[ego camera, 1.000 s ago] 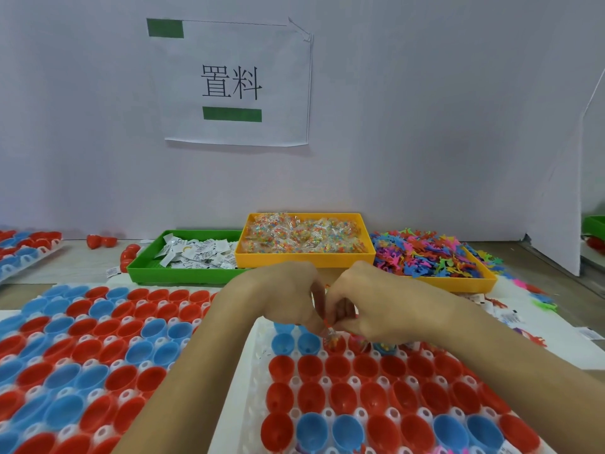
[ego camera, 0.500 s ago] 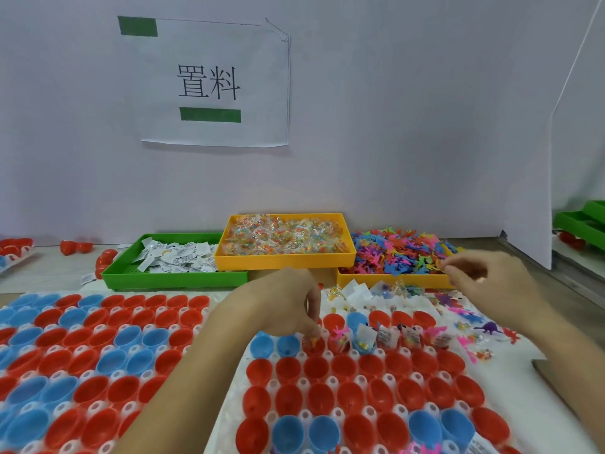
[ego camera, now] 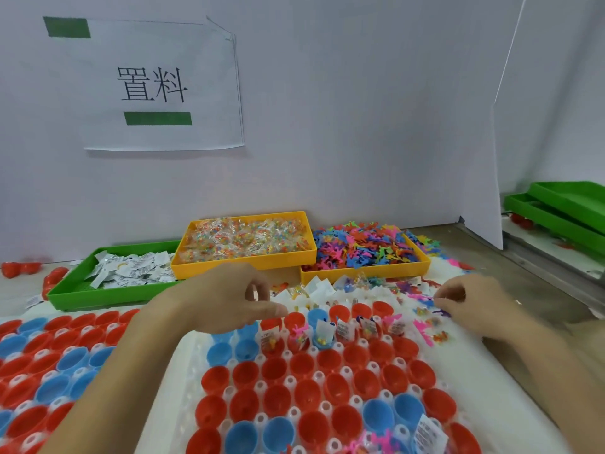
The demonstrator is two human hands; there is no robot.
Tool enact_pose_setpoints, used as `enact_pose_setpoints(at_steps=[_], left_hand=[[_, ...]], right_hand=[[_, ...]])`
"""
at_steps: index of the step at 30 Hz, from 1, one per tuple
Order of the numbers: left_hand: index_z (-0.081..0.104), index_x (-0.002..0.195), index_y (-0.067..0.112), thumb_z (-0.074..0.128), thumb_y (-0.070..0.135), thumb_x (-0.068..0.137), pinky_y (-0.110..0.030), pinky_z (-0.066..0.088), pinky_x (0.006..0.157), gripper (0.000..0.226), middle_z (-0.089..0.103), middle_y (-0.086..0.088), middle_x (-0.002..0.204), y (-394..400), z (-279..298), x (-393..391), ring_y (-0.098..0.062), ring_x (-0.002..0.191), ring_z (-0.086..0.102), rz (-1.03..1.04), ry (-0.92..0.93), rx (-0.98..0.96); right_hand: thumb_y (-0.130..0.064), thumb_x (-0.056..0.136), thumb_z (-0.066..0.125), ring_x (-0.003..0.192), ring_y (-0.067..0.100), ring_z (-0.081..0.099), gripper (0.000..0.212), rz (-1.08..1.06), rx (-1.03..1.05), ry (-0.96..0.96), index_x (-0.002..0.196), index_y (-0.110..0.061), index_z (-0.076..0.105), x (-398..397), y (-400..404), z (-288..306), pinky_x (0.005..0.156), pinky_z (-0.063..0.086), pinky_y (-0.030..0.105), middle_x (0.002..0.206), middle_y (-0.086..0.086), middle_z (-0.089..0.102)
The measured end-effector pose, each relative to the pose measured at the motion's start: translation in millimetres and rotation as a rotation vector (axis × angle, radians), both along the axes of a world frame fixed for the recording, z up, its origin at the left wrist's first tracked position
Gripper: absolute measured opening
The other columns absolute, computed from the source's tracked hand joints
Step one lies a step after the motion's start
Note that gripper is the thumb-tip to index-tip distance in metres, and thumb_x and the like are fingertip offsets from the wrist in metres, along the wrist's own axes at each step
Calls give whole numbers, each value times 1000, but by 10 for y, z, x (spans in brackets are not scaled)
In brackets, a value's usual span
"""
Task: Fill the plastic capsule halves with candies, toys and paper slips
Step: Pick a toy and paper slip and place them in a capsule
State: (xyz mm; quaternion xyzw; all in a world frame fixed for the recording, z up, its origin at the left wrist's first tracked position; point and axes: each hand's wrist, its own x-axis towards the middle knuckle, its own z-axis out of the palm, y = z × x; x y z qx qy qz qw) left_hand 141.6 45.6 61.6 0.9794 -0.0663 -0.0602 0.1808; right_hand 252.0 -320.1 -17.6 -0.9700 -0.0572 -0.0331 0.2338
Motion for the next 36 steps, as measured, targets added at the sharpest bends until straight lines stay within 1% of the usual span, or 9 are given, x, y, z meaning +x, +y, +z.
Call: enact_pose_setpoints(at_steps=[3, 7, 12, 17, 21, 24, 27, 32, 36], left_hand=[[66, 81, 28, 60, 65, 81, -23, 51, 57, 38, 70, 11, 66, 8, 21, -12, -2, 60, 65, 7, -7, -14], [64, 82, 29, 59, 64, 83, -26, 53, 63, 36, 69, 8, 69, -1, 31, -5, -7, 64, 65, 17, -58, -2], [66, 85, 28, 59, 57, 87, -26, 55, 63, 30, 69, 7, 70, -87, 68, -8, -5, 60, 65, -26, -135, -93], [68, 99, 25, 63, 44, 91, -36, 60, 68, 21, 71, 5, 81, -311, 83, -42, -9, 65, 71, -116, -172, -352], [69, 106, 17, 71, 33, 89, -39, 60, 75, 23, 73, 4, 87, -494, 79, -75, -12, 71, 73, -199, -186, -476], [71, 94, 8, 72, 10, 88, -34, 60, 67, 6, 74, 0, 78, -542, 67, -68, -16, 67, 73, -215, -195, -526], [70, 87, 2, 71, -1, 86, -20, 55, 61, 3, 73, -4, 71, -502, 65, -62, -10, 61, 70, -207, -168, -527], [72, 84, 7, 74, 5, 85, -33, 61, 69, 3, 75, -5, 74, -144, 140, -51, -17, 66, 71, -139, -55, -413], [72, 81, 13, 74, 8, 85, -23, 57, 65, 7, 75, 1, 70, 138, 132, -57, -12, 67, 72, -58, 26, -261]], right_hand=[[-16, 87, 76, 74, 4, 61, 25, -6, 38, -37, 68, -29, 69, -4, 11, 5, 61, 40, 15, 76, -7, 71], [-12, 88, 75, 73, 6, 58, 25, -42, 69, -155, 69, -26, 68, -29, 46, 23, 68, 44, 28, 79, -2, 70], [-13, 83, 79, 54, 7, 63, 14, -7, 386, -367, 76, -24, 73, -221, 300, 231, 54, 45, 20, 67, -6, 70], [-5, 81, 77, 59, 17, 71, 13, 331, 770, -176, 83, -17, 75, -617, 856, 457, 56, 56, 20, 73, 2, 75], [-2, 77, 80, 73, 22, 76, 15, 508, 822, -89, 85, -13, 75, -842, 1105, 489, 71, 63, 35, 82, 8, 75], [-4, 76, 81, 77, 20, 76, 17, 560, 810, -110, 83, -19, 75, -905, 1186, 480, 75, 62, 33, 83, 5, 76], [-2, 77, 80, 77, 19, 76, 26, 546, 823, -114, 85, -26, 74, -910, 1202, 461, 74, 61, 28, 84, 3, 76], [0, 87, 71, 75, 18, 76, 19, 453, 852, -192, 96, -18, 73, -783, 1063, 475, 67, 61, 26, 84, 3, 77], [2, 91, 66, 72, 14, 75, 23, 318, 860, -275, 91, -20, 74, -610, 880, 432, 64, 57, 18, 80, 0, 77]])
